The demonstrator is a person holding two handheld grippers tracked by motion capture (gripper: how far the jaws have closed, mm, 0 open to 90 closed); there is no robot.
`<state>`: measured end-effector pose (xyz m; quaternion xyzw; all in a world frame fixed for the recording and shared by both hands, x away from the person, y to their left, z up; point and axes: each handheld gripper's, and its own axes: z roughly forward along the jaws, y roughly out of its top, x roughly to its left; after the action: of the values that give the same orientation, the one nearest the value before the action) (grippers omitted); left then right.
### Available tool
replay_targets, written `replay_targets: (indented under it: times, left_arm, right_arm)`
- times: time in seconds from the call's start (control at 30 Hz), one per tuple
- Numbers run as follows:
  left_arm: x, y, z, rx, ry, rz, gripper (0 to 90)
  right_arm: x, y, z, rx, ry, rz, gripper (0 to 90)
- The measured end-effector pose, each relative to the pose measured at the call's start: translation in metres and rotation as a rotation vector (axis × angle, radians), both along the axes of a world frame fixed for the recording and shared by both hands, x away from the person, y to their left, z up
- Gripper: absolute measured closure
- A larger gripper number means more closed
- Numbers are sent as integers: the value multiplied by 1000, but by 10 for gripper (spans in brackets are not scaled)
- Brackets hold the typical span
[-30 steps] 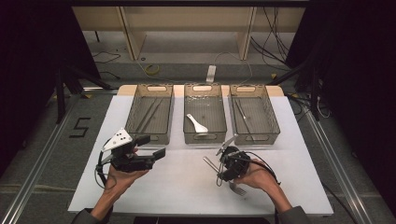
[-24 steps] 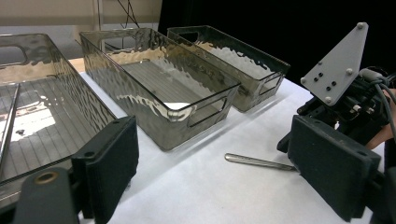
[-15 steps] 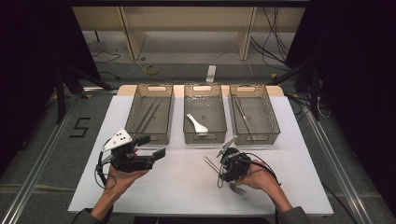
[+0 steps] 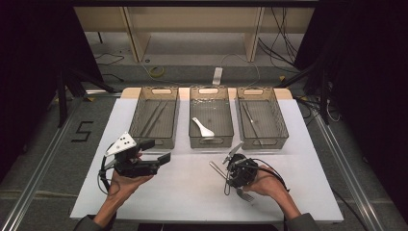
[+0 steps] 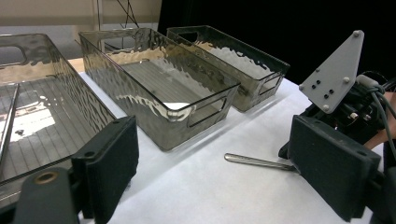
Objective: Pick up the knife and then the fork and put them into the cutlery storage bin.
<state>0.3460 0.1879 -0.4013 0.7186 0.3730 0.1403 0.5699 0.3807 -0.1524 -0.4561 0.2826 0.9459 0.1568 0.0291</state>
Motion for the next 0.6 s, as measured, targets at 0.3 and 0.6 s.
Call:
replay_targets:
  times: [0.3, 0.6]
  left_arm:
    - [0, 0, 0, -2, 0, -1, 160]
    - [0, 0, 0, 0, 2, -1, 160]
  right_arm:
    - [-1, 1, -2, -19, 0, 9, 721]
    - [-2, 3, -3, -27, -5, 24, 760]
